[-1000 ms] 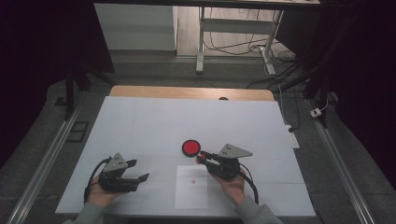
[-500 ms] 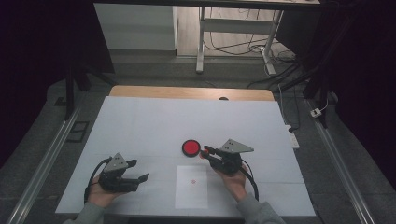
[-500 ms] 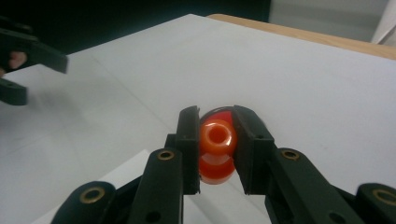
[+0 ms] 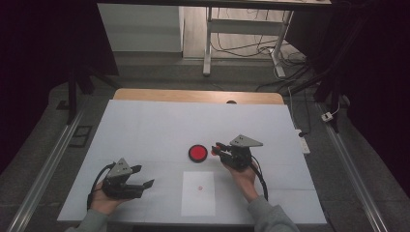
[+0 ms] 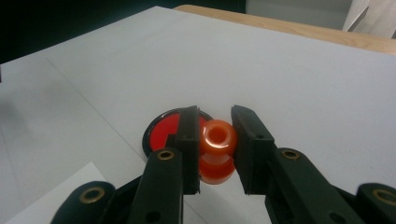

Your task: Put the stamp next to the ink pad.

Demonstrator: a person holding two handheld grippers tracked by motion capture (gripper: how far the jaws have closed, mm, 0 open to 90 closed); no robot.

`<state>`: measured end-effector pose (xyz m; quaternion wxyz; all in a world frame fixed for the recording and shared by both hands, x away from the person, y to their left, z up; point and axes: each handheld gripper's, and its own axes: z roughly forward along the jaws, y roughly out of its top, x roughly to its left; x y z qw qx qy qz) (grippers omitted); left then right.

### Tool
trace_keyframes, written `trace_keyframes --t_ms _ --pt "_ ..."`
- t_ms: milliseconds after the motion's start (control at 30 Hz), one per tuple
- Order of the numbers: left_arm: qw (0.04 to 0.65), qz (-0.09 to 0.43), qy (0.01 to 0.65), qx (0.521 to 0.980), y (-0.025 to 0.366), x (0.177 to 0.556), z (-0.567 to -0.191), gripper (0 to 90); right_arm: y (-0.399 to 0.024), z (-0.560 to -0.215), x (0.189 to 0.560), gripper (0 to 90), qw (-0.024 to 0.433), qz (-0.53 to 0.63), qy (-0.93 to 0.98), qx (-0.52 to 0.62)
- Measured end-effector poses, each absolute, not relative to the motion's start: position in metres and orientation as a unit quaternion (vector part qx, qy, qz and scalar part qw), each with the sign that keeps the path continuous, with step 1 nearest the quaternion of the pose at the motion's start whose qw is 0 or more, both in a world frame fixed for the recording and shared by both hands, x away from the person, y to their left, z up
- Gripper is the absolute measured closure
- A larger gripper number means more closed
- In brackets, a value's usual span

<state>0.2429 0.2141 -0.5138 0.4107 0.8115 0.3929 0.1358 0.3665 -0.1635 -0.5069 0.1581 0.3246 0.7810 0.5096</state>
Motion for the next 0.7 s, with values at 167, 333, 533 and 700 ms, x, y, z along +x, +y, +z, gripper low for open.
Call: trace_keyframes --t_ms 167,333,533,700 --pt "0.411 0.136 0.393 0.811 0.214 0.243 -0.514 27.0 -0.158 -0.512 0.374 72.2 0.162 0.492 0.791 0.325" --pt "0.409 0.135 0.394 0.812 0.214 0.243 -0.514 27.0 -0.155 -0.521 0.385 72.1 0.171 0.472 0.800 0.328" --pt "0.409 0.136 0.394 0.812 0.215 0.243 -0.515 27.0 -0.153 -0.528 0.390 72.1 0.167 0.453 0.809 0.335" --pt "0.406 0.137 0.392 0.814 0.214 0.243 -0.515 26.9 -0.149 -0.530 0.389 72.0 0.171 0.438 0.820 0.327"
